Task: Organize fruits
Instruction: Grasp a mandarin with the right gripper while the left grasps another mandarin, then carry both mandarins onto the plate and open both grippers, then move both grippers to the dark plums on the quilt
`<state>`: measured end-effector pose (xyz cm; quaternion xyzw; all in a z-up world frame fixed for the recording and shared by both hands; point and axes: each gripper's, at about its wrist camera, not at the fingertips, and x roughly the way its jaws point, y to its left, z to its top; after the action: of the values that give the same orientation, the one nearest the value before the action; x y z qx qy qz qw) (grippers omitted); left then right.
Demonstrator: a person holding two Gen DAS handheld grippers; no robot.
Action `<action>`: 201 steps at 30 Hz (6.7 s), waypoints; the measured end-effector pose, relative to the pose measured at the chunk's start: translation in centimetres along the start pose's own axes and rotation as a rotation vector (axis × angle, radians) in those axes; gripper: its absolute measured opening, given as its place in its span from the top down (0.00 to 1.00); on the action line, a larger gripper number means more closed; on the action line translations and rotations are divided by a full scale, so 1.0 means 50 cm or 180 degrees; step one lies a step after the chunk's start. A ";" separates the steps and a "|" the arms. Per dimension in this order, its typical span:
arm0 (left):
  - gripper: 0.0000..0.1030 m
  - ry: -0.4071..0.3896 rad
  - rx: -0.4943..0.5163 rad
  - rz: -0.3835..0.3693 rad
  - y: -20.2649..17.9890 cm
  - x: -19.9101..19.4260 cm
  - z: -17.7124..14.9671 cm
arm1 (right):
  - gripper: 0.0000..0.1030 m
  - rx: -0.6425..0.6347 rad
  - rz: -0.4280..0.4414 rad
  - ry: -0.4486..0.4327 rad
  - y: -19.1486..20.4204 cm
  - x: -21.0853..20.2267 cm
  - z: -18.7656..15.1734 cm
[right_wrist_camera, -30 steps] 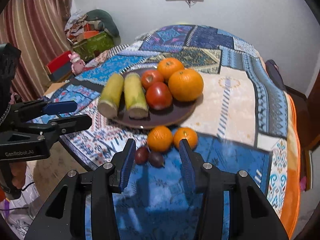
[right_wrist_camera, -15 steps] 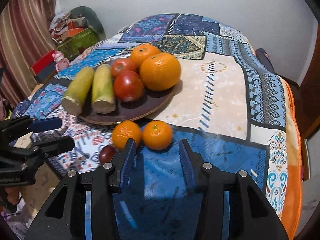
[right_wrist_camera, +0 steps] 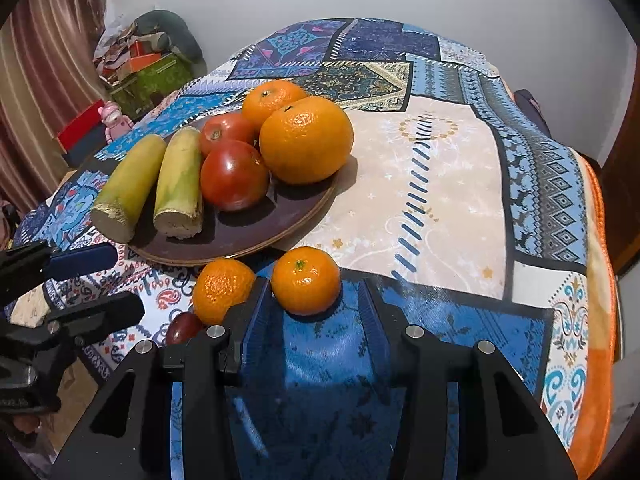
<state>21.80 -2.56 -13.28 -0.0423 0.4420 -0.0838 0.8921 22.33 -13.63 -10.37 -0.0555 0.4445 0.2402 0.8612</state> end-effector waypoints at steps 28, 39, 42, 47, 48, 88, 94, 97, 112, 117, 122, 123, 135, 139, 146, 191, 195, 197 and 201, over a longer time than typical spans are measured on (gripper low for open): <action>0.55 0.0152 0.0220 0.0068 -0.094 0.062 0.046 | 0.68 0.0092 0.0167 -0.0170 -0.043 -0.095 -0.018; 0.59 0.0176 0.0348 0.0233 -0.128 0.084 0.043 | 0.68 0.0206 0.0275 -0.0215 -0.063 -0.097 -0.034; 0.59 0.0225 0.0353 0.0195 -0.130 0.085 0.039 | 0.68 0.0209 0.0278 -0.0232 -0.067 -0.100 -0.039; 0.60 0.0379 0.0215 0.0130 -0.117 0.105 0.038 | 0.68 0.0230 0.0318 -0.0248 -0.069 -0.101 -0.042; 0.60 0.0382 0.0180 0.0129 -0.114 0.108 0.040 | 0.68 0.0228 0.0324 -0.0246 -0.069 -0.100 -0.044; 0.61 0.0373 0.0117 -0.0133 -0.123 0.129 0.070 | 0.68 0.0242 0.0268 -0.0278 -0.073 -0.107 -0.039; 0.66 0.0299 0.0158 -0.0178 -0.122 0.108 0.066 | 0.68 0.0250 0.0263 -0.0281 -0.075 -0.109 -0.039; 0.66 0.0216 0.0153 -0.0183 -0.112 0.080 0.068 | 0.68 0.0225 0.0259 -0.0289 -0.069 -0.111 -0.037; 0.66 -0.0203 -0.0076 0.0108 0.049 -0.071 0.127 | 0.68 0.0004 0.0314 -0.0414 -0.001 -0.099 0.038; 0.66 -0.0246 -0.0030 0.0279 0.087 -0.071 0.154 | 0.68 -0.0071 0.0346 -0.0462 0.032 -0.074 0.079; 0.66 -0.0236 -0.0033 0.0306 0.120 -0.054 0.188 | 0.68 -0.0088 0.0372 -0.0486 0.052 -0.045 0.117; 0.66 -0.0231 -0.0048 0.0287 0.127 -0.048 0.195 | 0.68 -0.0091 0.0371 -0.0497 0.056 -0.044 0.118; 0.66 -0.0036 -0.0007 0.0376 0.164 0.042 0.238 | 0.68 -0.0152 0.0324 -0.0466 0.076 0.008 0.168; 0.66 -0.0007 0.0032 0.0374 0.165 0.069 0.250 | 0.68 -0.0164 0.0301 -0.0415 0.074 0.027 0.171; 0.66 -0.0013 0.0033 0.0312 0.159 0.112 0.264 | 0.68 -0.0185 0.0306 -0.0400 0.075 0.041 0.181; 0.61 -0.0248 0.0030 0.0284 0.097 -0.094 0.117 | 0.66 -0.0209 0.0202 -0.0448 0.085 -0.092 0.056; 0.61 -0.0236 0.0020 0.0239 0.084 -0.106 0.077 | 0.66 -0.0161 0.0189 -0.0346 0.081 -0.091 0.021; 0.61 -0.0214 0.0057 0.0227 0.073 -0.106 0.056 | 0.66 -0.0153 0.0179 -0.0292 0.079 -0.090 0.004; 0.61 -0.0174 0.0160 0.0224 0.047 -0.100 0.020 | 0.66 -0.0146 0.0161 -0.0172 0.077 -0.084 -0.031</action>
<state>19.88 0.69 -9.13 -0.0065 0.4164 -0.0623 0.9070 17.34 -12.24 -7.55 -0.0575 0.4167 0.2734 0.8650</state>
